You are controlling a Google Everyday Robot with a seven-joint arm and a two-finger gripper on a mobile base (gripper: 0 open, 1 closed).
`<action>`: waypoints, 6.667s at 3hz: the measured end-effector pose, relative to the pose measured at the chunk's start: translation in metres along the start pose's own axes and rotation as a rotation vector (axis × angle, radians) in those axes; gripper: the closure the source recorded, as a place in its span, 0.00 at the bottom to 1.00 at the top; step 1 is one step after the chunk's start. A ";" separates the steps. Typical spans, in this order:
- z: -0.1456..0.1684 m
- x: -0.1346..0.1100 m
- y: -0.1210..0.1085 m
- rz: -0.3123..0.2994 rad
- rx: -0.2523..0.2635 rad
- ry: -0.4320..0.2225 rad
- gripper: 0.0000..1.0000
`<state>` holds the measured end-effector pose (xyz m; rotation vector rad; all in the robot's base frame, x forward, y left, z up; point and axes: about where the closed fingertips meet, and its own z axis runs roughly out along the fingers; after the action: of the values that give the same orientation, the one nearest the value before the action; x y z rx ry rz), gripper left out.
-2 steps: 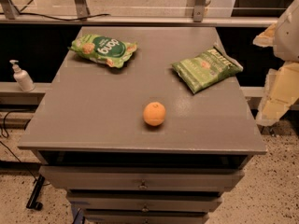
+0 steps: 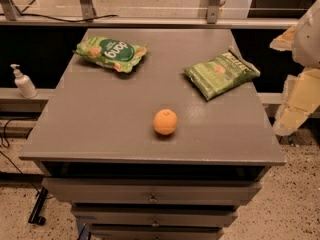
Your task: Move orange near green rice chip bag
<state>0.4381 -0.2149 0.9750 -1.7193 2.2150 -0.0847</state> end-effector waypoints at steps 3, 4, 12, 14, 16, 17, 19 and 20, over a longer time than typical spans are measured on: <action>0.055 -0.027 0.030 -0.016 -0.104 -0.322 0.00; 0.081 -0.053 0.034 -0.033 -0.148 -0.452 0.00; 0.162 -0.131 0.026 0.043 -0.221 -0.637 0.87; 0.137 -0.144 -0.001 0.049 -0.182 -0.637 1.00; 0.124 -0.155 -0.043 0.031 -0.058 -0.653 1.00; 0.124 -0.181 -0.083 -0.019 -0.011 -0.619 1.00; 0.171 -0.246 -0.147 -0.095 -0.035 -0.515 1.00; 0.206 -0.254 -0.167 -0.089 -0.068 -0.450 1.00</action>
Offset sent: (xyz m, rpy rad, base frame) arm -0.0118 0.0428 -0.0639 0.3632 0.0339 0.1159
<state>0.7093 0.0144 0.8796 -1.6726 1.8301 0.3283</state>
